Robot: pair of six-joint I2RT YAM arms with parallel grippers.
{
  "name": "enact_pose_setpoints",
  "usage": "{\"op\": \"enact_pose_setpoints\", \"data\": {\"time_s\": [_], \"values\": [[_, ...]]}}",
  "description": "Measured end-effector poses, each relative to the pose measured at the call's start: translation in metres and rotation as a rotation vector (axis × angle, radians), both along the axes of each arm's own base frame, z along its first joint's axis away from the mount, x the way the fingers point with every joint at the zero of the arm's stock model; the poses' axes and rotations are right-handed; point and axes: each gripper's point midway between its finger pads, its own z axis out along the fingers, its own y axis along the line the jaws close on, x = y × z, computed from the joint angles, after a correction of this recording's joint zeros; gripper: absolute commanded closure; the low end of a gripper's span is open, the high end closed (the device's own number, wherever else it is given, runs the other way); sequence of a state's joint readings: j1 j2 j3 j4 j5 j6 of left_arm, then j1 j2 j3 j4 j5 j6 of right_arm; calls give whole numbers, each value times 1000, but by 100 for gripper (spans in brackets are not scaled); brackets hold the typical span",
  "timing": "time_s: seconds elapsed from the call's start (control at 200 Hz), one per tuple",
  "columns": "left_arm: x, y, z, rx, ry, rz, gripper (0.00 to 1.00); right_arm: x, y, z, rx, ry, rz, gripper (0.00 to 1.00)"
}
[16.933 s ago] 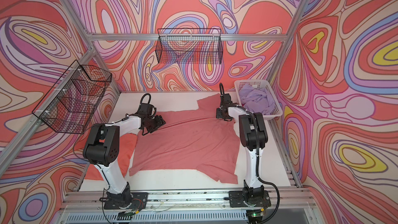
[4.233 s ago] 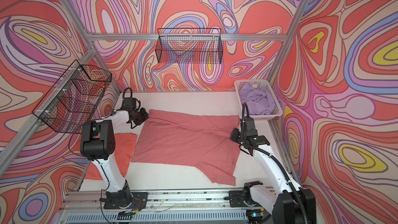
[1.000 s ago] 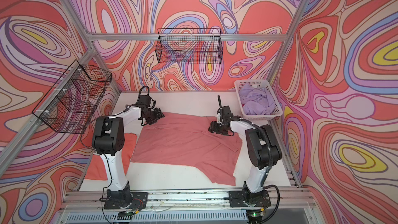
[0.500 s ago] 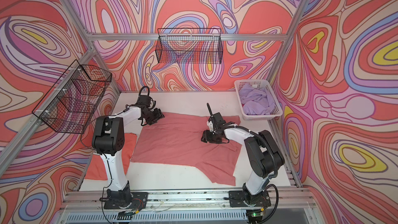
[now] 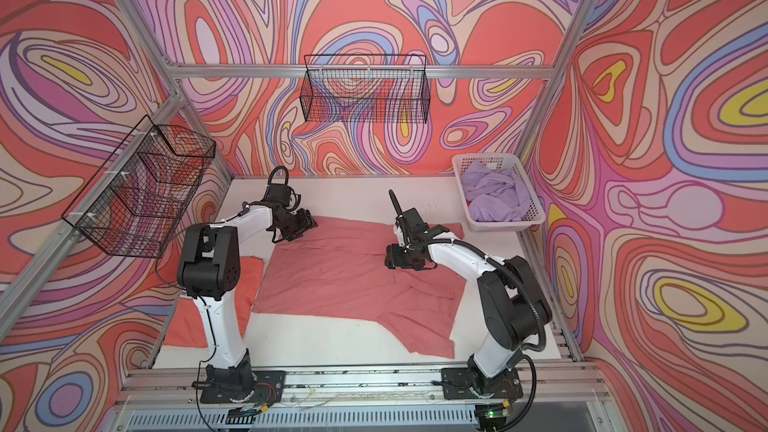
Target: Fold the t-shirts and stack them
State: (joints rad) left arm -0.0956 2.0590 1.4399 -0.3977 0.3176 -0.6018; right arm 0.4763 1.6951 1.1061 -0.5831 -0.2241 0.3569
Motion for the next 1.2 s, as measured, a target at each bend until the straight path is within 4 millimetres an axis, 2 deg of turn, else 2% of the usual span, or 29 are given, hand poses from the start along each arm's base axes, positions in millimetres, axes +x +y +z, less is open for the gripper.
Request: {"op": "enact_pose_setpoints", "data": {"time_s": [0.105, 0.265, 0.526, 0.796, 0.946, 1.081, 1.202], "values": [[0, 0, 0, -1, 0, 0, 32, -3, -1, -15, -9, 31, -2, 36], [0, 0, 0, -1, 0, 0, 33, -14, 2, -25, 7, 58, 0, 37], [0, 0, 0, -1, 0, -1, 33, -24, 10, -31, 41, 87, 5, 36], [0, -1, 0, -6, 2, -3, 33, -22, 3, -31, 3, 81, -14, 34], [5, -3, 7, -10, -1, -11, 33, 1, -15, -3, -25, -6, -78, 35], [31, -6, 22, -7, -54, -26, 33, 45, -59, 26, -33, -111, -207, 35], [52, -6, 27, 5, -79, -31, 33, 74, -88, 32, -66, -155, -277, 36]]}}
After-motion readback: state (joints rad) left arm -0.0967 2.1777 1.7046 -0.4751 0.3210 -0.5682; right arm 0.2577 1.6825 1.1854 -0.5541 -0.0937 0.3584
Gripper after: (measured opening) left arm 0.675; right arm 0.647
